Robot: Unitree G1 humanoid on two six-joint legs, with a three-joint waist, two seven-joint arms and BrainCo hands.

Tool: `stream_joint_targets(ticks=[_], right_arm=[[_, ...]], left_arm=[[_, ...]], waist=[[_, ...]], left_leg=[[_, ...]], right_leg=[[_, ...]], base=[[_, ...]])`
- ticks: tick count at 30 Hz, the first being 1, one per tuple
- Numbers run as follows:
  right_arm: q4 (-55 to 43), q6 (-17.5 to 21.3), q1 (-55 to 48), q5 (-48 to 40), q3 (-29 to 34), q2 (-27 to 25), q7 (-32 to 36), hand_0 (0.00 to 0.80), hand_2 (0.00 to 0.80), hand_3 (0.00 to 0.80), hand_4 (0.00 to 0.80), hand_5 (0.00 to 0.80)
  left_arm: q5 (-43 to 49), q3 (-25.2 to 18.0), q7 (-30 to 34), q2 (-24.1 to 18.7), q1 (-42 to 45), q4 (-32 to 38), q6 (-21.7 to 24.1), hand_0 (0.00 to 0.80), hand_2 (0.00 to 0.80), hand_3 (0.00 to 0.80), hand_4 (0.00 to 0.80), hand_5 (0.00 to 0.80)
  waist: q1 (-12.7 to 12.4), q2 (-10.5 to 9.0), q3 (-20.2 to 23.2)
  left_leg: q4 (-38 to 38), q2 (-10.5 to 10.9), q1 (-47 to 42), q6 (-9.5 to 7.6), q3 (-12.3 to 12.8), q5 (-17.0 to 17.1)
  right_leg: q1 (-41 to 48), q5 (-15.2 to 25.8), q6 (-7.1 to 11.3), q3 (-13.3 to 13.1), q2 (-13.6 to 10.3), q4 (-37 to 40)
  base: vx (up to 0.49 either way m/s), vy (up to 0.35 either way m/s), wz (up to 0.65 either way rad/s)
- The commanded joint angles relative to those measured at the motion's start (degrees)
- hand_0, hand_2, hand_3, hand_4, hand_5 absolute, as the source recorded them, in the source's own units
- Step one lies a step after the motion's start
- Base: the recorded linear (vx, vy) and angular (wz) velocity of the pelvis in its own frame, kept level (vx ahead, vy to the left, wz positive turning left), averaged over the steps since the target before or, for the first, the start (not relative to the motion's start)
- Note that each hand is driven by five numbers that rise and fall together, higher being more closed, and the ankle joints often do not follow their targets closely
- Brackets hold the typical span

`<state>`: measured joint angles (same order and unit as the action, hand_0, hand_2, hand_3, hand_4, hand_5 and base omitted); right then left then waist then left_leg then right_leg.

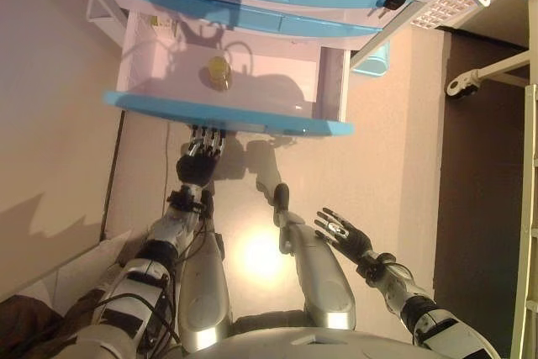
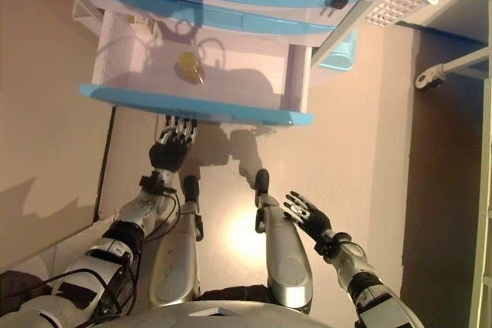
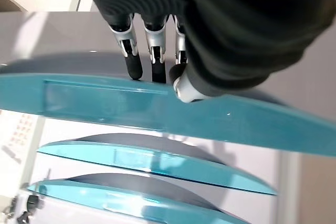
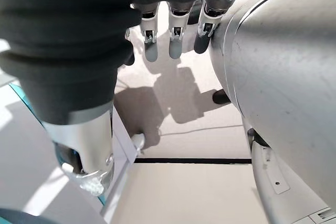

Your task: Open the drawer and pick up the medicine

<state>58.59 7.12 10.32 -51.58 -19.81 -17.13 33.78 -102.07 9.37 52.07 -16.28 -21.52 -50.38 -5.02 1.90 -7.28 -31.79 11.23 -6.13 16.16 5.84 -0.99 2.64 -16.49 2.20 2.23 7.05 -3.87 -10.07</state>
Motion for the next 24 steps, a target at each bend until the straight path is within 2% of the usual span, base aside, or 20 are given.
stream_joint_targets(ticks=[1,8,16,22,23,24], right_arm=[[-3.8,-1.3,-5.4,2.1,0.3,-0.1,0.0,0.000,0.000,0.000,0.000,0.000],[-4.2,-2.2,-5.0,2.7,2.2,0.1,-1.2,0.000,0.000,0.000,0.000,0.000],[-3.4,-2.1,-4.6,2.6,4.1,0.2,-1.8,0.000,0.000,0.000,0.000,0.000],[-1.3,-2.3,-4.6,1.7,5.1,0.8,-2.0,0.000,0.000,0.000,0.000,0.000],[-0.6,-2.6,-4.7,1.3,5.6,1.1,-2.2,0.000,0.000,0.000,0.000,0.000],[0.3,-2.7,-4.7,1.1,6.1,1.2,-2.3,0.000,0.000,0.000,0.000,0.000]], left_arm=[[0.6,-4.8,6.6,-0.4,2.5,2.1,-0.1,0.800,0.800,0.800,0.800,0.800],[2.2,-5.4,9.3,2.1,9.0,-0.6,-2.2,0.800,0.800,0.800,0.800,0.800],[4.4,-6.0,9.1,3.5,14.2,-2.7,-7.9,0.800,0.800,0.800,0.800,0.800],[9.8,-6.4,0.6,3.5,15.4,-5.5,-11.1,0.800,0.800,0.800,0.800,0.800],[9.7,-6.6,-0.8,3.5,15.4,-6.6,-11.9,0.778,0.778,0.778,0.778,0.778],[9.7,-6.9,-2.1,3.4,15.3,-7.5,-13.0,0.125,0.125,0.125,0.125,0.125]], waist=[[-2.5,0.19,2.0],[-4.2,1.13,2.0],[-5.6,1.99,2.0],[-6.2,1.78,2.0],[-6.2,1.76,2.0],[-6.1,1.82,2.0]], left_leg=[[5.8,3.3,2.9,-2.74,0.1,-4.9],[4.3,3.6,1.8,-2.57,-1.6,-4.0],[3.2,4.4,1.4,-2.48,-3.0,-3.2],[3.1,4.4,0.9,-2.45,-3.3,-3.3],[3.0,4.4,0.7,-2.53,-3.2,-3.4],[3.0,4.4,0.5,-2.49,-3.2,-3.4]], right_leg=[[0.9,-0.6,1.45,2.5,1.8,-0.2],[2.1,-1.3,1.18,4.1,1.8,-0.3],[2.8,-1.5,1.11,5.7,1.3,0.0],[3.7,-1.6,1.36,6.0,1.3,0.2],[4.0,-1.6,1.39,6.0,1.3,0.3],[4.1,-1.6,1.45,5.9,1.2,0.3]], base=[[-0.012,-0.023,0.10],[-0.010,-0.014,0.09],[-0.009,-0.001,0.14],[0.008,-0.008,0.05],[0.000,0.000,0.00],[0.000,0.000,0.00]])
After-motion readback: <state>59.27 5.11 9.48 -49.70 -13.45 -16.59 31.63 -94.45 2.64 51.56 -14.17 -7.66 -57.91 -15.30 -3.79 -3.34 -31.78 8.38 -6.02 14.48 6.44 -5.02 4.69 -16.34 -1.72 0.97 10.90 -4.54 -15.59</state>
